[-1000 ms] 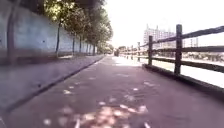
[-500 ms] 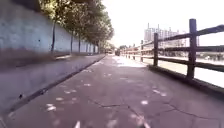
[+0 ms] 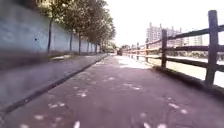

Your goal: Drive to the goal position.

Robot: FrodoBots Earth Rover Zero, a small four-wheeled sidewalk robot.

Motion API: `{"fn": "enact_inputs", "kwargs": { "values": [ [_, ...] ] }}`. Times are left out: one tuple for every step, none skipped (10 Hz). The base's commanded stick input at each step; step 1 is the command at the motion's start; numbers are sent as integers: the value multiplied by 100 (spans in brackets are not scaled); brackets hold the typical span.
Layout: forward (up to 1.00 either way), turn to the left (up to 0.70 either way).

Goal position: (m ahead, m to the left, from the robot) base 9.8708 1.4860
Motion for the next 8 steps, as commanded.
{"fn": "enact_inputs", "kwargs": {
  "values": [
    [100,0],
    [100,0],
    [100,0],
    [100,0],
    [100,0],
    [100,0],
    [100,0],
    [100,0]
  ]
}}
